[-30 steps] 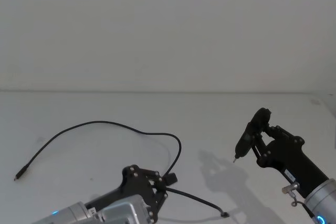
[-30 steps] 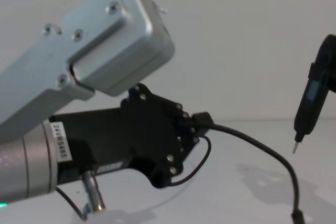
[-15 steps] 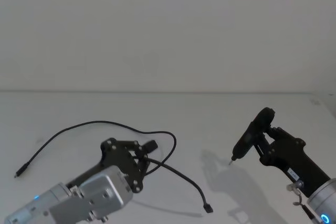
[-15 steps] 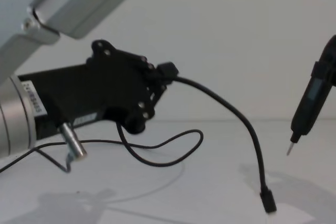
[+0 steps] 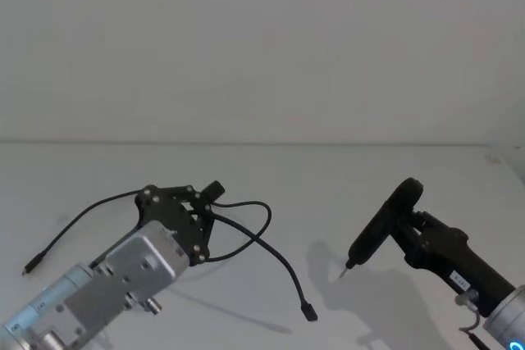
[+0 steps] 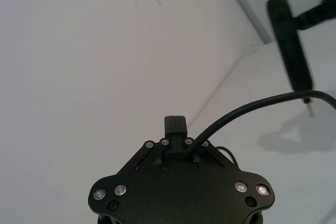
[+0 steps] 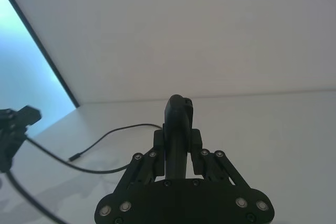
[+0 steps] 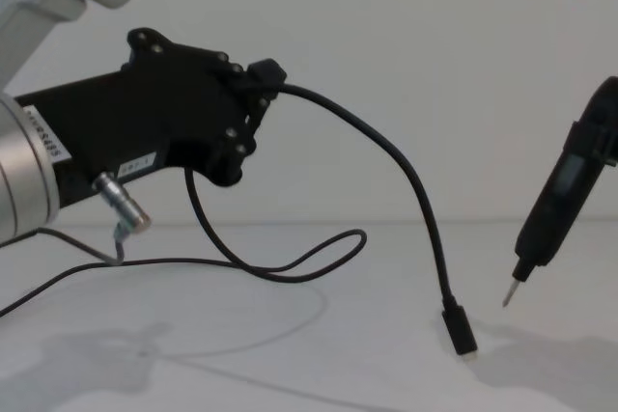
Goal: Pick up the data cable with the one hand.
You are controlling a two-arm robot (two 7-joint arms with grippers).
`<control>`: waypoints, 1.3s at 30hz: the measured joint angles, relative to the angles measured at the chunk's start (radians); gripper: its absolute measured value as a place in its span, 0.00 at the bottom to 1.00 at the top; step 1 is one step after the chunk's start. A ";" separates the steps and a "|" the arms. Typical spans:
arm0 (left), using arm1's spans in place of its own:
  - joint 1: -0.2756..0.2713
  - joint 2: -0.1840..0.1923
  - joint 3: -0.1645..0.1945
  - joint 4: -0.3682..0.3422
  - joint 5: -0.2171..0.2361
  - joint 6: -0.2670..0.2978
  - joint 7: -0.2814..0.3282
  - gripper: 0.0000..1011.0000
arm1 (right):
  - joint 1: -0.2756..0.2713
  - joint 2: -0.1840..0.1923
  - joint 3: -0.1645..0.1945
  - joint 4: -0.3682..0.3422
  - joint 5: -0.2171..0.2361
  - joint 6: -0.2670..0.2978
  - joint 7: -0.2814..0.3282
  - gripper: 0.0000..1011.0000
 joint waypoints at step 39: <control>-0.015 -0.074 -0.050 0.032 0.017 0.044 0.069 0.00 | -0.032 0.022 0.002 0.014 0.229 0.133 0.087 0.28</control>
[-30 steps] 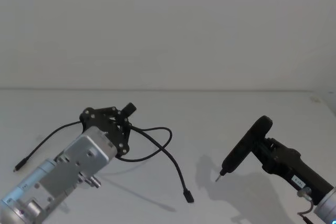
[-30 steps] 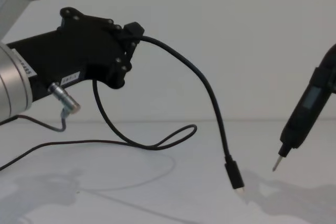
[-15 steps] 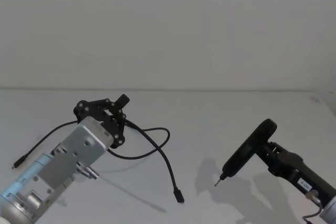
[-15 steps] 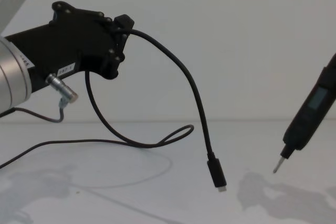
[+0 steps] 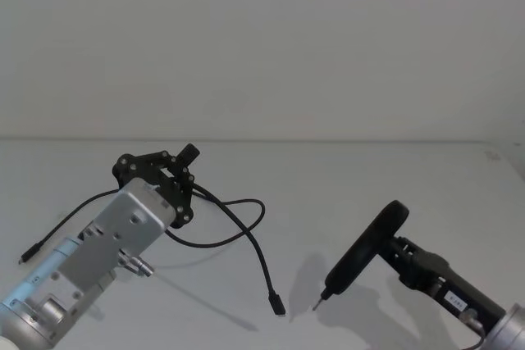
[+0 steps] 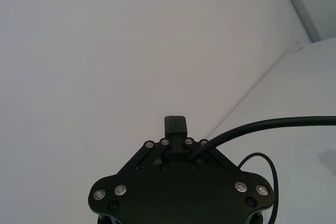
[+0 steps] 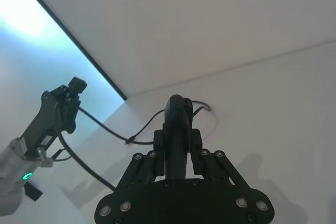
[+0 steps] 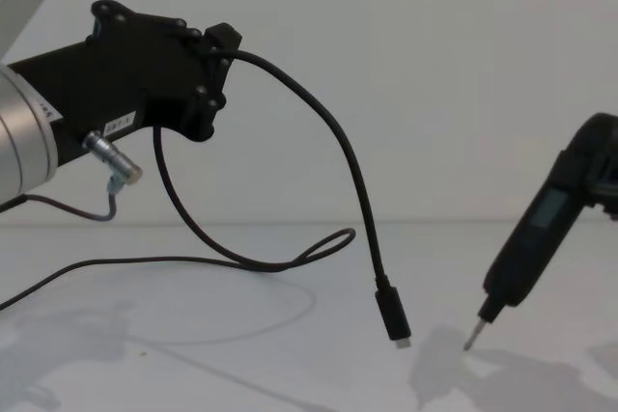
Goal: Pick up the data cable with the one hand.
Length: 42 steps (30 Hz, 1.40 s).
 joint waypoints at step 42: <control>-0.001 -0.003 -0.002 0.001 0.001 0.002 0.003 0.00 | 0.032 -0.003 -0.079 0.011 0.086 0.042 0.025 0.28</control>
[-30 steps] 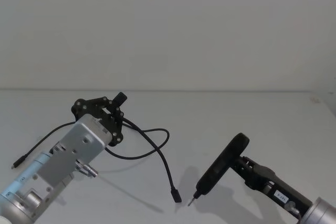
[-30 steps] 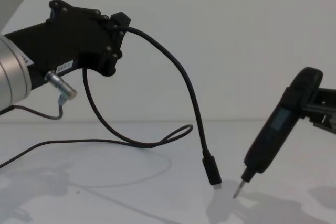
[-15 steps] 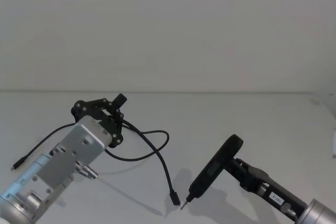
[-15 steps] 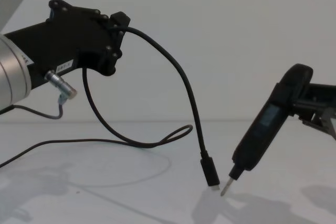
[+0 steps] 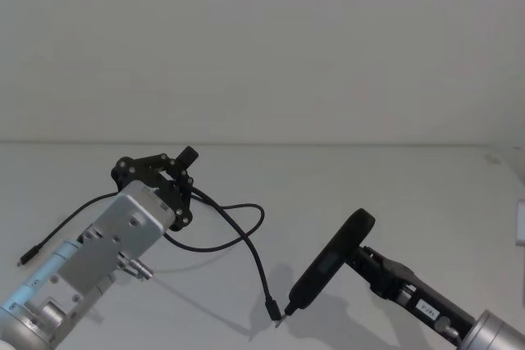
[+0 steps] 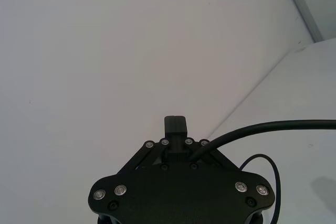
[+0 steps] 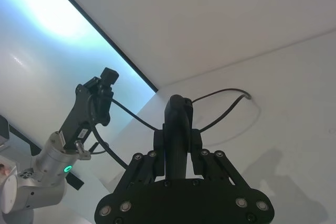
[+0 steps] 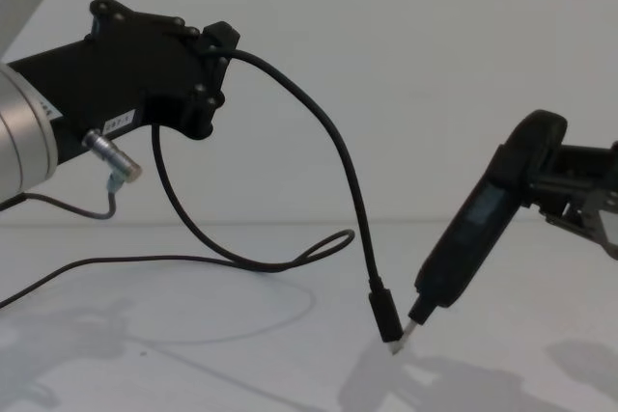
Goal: Pick up the data cable with the one hand.
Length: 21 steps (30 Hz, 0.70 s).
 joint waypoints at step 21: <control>0.000 0.000 0.000 0.000 0.000 0.000 0.000 0.00 | 0.001 0.006 -0.014 -0.001 0.005 -0.024 -0.026 0.28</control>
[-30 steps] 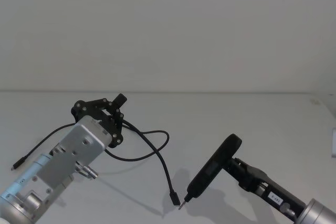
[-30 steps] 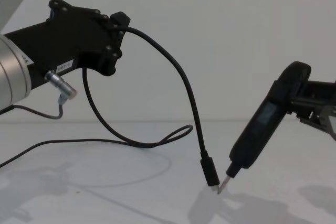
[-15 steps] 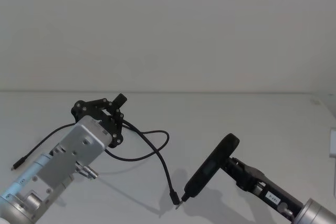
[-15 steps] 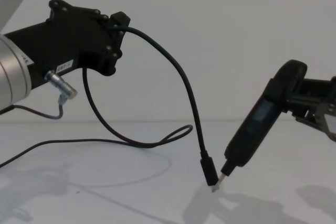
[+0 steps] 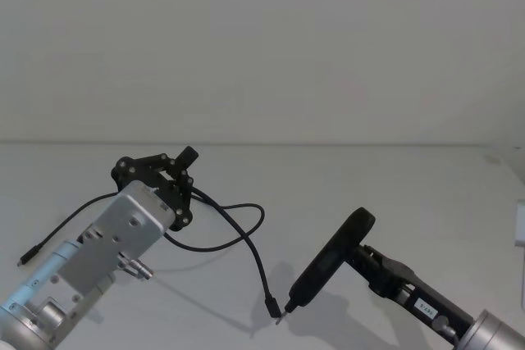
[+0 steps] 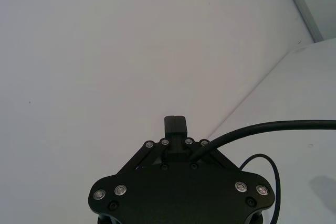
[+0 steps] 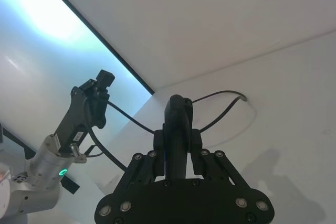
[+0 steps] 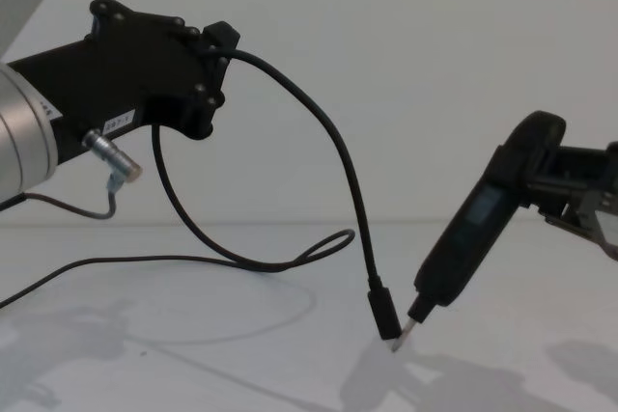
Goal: Pick up the data cable with the one hand.
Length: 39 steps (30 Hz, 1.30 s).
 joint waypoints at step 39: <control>0.000 0.000 0.000 0.000 0.000 0.000 0.000 0.00 | -0.012 0.031 -0.015 -0.016 0.023 -0.032 -0.014 0.28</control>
